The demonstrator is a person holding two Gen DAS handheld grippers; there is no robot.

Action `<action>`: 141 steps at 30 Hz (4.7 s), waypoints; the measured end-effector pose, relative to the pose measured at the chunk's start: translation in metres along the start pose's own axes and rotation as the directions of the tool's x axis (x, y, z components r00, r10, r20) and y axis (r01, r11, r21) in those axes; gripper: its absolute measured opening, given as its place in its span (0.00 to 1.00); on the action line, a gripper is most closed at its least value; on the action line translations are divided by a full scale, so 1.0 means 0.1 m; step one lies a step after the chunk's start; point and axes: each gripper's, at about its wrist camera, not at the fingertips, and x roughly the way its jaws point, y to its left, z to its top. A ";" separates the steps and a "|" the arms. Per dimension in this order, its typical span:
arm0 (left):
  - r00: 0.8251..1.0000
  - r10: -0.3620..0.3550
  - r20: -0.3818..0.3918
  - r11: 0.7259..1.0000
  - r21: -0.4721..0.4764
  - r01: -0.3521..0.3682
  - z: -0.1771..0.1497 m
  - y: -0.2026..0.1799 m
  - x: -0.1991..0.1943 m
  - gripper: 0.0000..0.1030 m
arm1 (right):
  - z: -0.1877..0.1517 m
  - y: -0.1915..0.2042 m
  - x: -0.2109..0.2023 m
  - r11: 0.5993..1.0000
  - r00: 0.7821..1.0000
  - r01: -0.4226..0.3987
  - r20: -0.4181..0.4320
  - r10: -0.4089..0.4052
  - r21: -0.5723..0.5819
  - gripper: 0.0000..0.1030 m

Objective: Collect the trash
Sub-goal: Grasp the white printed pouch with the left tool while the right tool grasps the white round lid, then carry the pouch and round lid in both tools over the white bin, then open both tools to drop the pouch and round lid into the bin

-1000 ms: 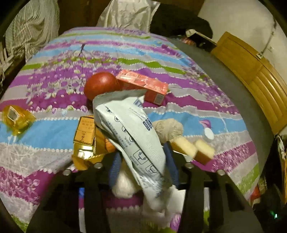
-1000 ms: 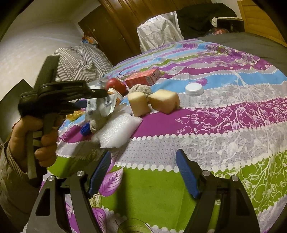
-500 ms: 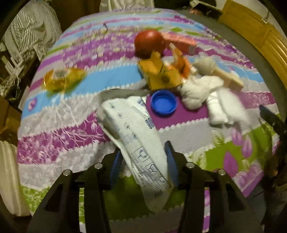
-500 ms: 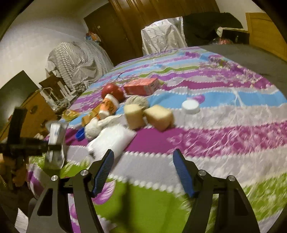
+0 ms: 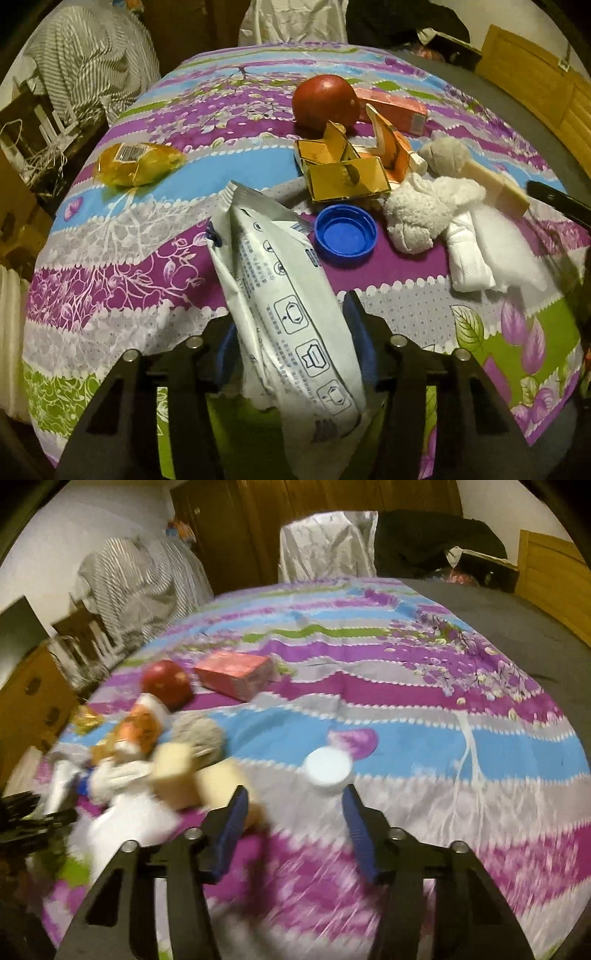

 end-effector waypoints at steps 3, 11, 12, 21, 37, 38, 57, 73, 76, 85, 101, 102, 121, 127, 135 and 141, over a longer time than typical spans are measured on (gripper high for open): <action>1.000 0.006 -0.002 1.000 0.011 -0.006 0.00 -0.01 0.03 0.48 | 0.13 -0.05 0.30 1.000 0.998 0.025 -0.062 -0.025 -0.015 0.51; 0.999 -0.018 0.038 1.000 -0.015 0.019 -0.05 0.06 0.02 0.41 | 0.09 -0.08 0.44 0.997 0.995 0.075 -0.066 -0.076 -0.013 0.40; 0.999 -0.018 0.047 1.000 -0.021 0.019 -0.06 0.07 0.00 0.38 | 0.08 -0.08 0.41 0.997 0.995 0.080 -0.058 -0.081 -0.014 0.40; 0.984 0.012 0.178 0.998 -0.066 0.000 -0.15 0.16 -0.45 0.34 | -0.13 0.13 -0.44 0.993 0.982 0.115 0.149 -0.115 0.009 0.40; 0.844 0.017 0.536 1.000 -0.015 -0.010 -0.40 -0.37 -1.81 0.35 | -0.74 1.40 -2.26 0.994 0.873 0.062 0.488 -0.010 -0.092 0.40; 0.837 0.011 0.547 1.000 -0.008 -0.007 -0.43 -0.40 -1.86 0.35 | -0.78 1.45 -2.34 0.993 0.864 0.066 0.503 -0.009 -0.095 0.40; 0.755 0.000 0.656 1.000 0.010 -0.010 -0.74 -0.54 -2.37 0.35 | -1.14 1.83 -3.16 0.990 0.792 0.099 0.610 -0.018 -0.099 0.40; 0.744 0.198 0.638 0.976 -0.198 -0.090 -0.69 0.41 -2.57 0.35 | -0.53 2.73 -2.96 0.961 0.806 -0.064 0.554 0.208 -0.268 0.40; 0.740 0.248 0.625 0.962 -0.250 -0.111 -0.70 0.69 -2.60 0.35 | -0.40 3.04 -2.91 0.947 0.802 -0.095 0.540 0.255 -0.307 0.40; 0.743 0.381 0.550 0.902 -0.398 -0.168 -0.78 1.59 -2.69 0.35 | 0.00 4.16 -2.61 0.871 0.805 -0.232 0.417 0.421 -0.432 0.40; 0.801 0.473 0.366 0.808 -0.543 -0.229 -0.90 3.16 -2.55 0.35 | 0.63 6.57 -1.30 0.688 0.820 -0.461 0.026 0.571 -0.561 0.40; 0.810 0.466 0.356 0.807 -0.546 -0.224 -0.90 3.23 -2.51 0.35 | 0.60 6.66 -1.23 0.679 0.821 -0.470 0.003 0.571 -0.564 0.40; 0.966 0.238 0.102 0.748 -0.653 -0.115 -1.18 4.35 -1.62 0.35 | 0.53 7.69 0.42 0.633 0.809 -0.588 -0.382 0.447 -0.503 0.40; 0.968 0.233 0.096 0.735 -0.669 -0.111 -1.20 4.47 -1.54 0.35 | 0.47 7.67 0.49 0.627 0.798 -0.602 -0.401 0.450 -0.494 0.41; 0.967 0.238 0.094 0.733 -0.671 -0.115 -1.19 4.51 -1.51 0.35 | 0.45 7.65 0.49 0.626 0.796 -0.605 -0.406 0.450 -0.493 0.41; 0.967 0.236 0.093 0.733 -0.671 -0.114 -1.18 4.52 -1.50 0.35 | 0.45 7.64 0.48 0.624 0.795 -0.606 -0.406 0.450 -0.494 0.41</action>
